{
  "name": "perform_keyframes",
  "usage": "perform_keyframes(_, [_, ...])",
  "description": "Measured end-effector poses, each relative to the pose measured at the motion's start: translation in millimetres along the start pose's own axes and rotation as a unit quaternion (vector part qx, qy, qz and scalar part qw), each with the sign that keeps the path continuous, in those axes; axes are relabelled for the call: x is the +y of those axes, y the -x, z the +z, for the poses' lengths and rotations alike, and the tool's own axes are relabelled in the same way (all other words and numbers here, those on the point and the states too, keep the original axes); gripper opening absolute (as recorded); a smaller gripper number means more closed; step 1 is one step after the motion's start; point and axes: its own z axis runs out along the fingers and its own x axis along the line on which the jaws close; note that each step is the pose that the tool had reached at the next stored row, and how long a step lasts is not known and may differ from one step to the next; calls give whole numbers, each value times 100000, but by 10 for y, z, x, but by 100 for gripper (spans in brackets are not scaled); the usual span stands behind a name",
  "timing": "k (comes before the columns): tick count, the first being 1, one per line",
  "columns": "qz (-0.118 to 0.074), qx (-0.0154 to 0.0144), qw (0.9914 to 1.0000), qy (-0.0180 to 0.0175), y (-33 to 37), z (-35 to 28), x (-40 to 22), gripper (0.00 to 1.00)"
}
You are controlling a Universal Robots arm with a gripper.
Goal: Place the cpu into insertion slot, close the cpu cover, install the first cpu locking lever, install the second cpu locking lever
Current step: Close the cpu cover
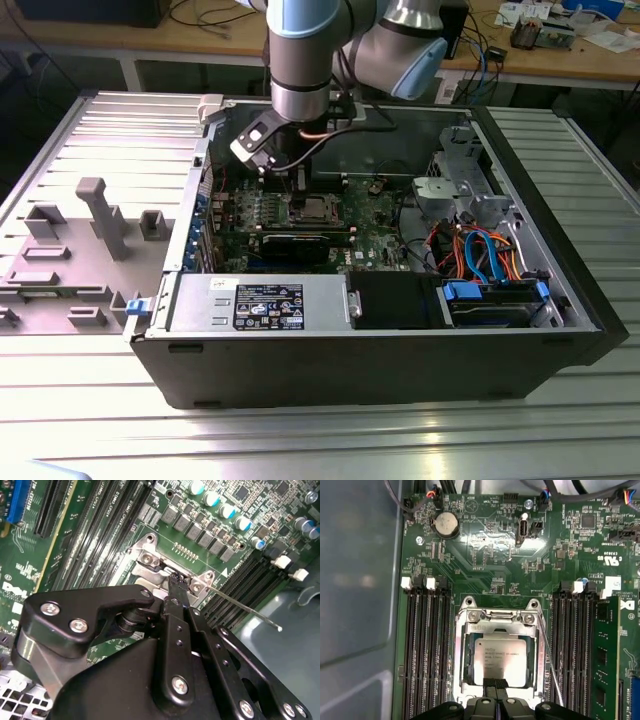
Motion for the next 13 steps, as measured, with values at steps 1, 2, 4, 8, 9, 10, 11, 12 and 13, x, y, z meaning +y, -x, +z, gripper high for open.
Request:
perform_keyframes(1, [9,-22,100000,-64,1,17,-2,11])
perform_keyframes(2, [12,-33,100000,-103,1,21,-3,11])
perform_keyframes(4, [13,-18,100000,-91,1,23,-3,11])
perform_keyframes(8, [-8,62,100000,-22,-2,8,0,11])
perform_keyframes(9, [-7,17,100000,-62,-1,-2,-1,11])
perform_keyframes(10, [-7,19,100000,-64,-1,-8,-1,11])
perform_keyframes(11, [-9,20,100000,-61,-1,-11,-1,11])
perform_keyframes(12, [-13,25,100000,-58,-1,-12,0,11])
perform_keyframes(13, [-21,12,100000,-69,0,-13,4,11])
